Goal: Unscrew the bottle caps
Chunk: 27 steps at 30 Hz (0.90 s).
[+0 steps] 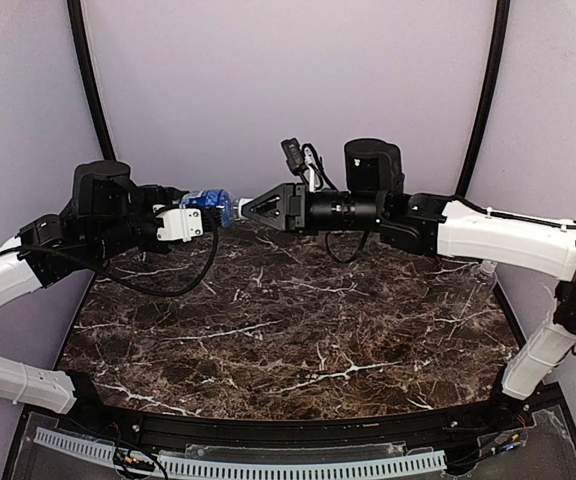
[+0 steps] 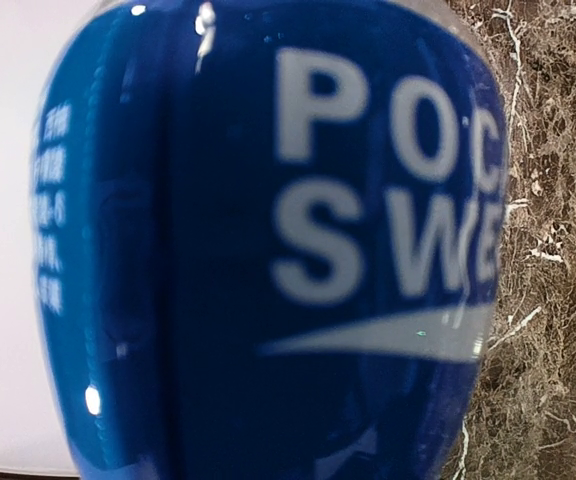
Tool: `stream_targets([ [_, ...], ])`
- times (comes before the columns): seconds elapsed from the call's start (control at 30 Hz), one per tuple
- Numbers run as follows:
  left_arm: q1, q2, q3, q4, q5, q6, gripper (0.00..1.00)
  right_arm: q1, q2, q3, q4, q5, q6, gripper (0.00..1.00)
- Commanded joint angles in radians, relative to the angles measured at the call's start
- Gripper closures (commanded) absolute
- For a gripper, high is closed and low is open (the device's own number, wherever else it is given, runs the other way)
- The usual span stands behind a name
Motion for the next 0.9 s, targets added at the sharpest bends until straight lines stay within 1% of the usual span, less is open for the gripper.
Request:
stream_targets([
  [0.0,-0.004,-0.011,-0.018,0.019,-0.003,-0.001,0.58,-0.005,0.021,0.028,0.047,-0.017,0.01,0.58],
  [0.07,-0.004,-0.012,-0.023,0.021,-0.003,0.001,0.58,-0.005,0.024,0.029,0.055,-0.023,0.01,0.65],
  [0.1,-0.005,-0.013,-0.023,0.021,-0.002,0.004,0.58,-0.005,0.024,0.028,0.063,-0.024,0.011,0.68],
  [0.23,-0.006,-0.022,-0.035,0.021,0.004,0.017,0.59,-0.006,0.02,0.029,0.068,-0.021,-0.001,0.66],
  [0.27,-0.005,-0.025,-0.04,0.022,0.006,0.017,0.59,-0.006,0.021,0.032,0.069,-0.022,-0.003,0.67],
  [0.3,-0.005,-0.026,-0.041,0.022,0.007,0.018,0.59,-0.006,0.024,0.037,0.069,-0.025,-0.005,0.69],
  [0.37,-0.007,-0.027,-0.045,0.021,0.012,0.016,0.59,-0.005,0.029,0.042,0.074,-0.04,-0.011,0.81],
  [0.4,-0.007,-0.029,-0.045,0.018,0.019,0.016,0.59,-0.006,0.031,0.044,0.079,-0.05,-0.016,0.89],
  [0.43,-0.007,-0.031,-0.046,0.016,0.023,0.015,0.59,-0.006,0.034,0.045,0.082,-0.061,-0.024,1.0],
  [0.5,-0.007,-0.036,-0.044,0.0,0.042,0.007,0.59,-0.003,0.033,0.041,0.094,-0.086,-0.061,1.0],
  [0.57,-0.007,-0.044,-0.029,-0.062,0.072,-0.019,0.61,0.012,0.028,0.043,0.084,-0.104,-0.146,1.0],
  [0.6,-0.007,-0.045,-0.022,-0.086,0.107,-0.041,0.62,0.027,0.022,0.046,0.062,-0.092,-0.219,1.0],
  [0.73,-0.007,-0.051,0.023,-0.25,0.236,-0.091,0.63,0.115,0.003,0.073,-0.051,0.029,-0.532,1.0],
  [0.87,-0.006,-0.047,0.051,-0.366,0.32,-0.121,0.63,0.179,-0.015,0.062,-0.076,0.078,-0.728,1.0],
])
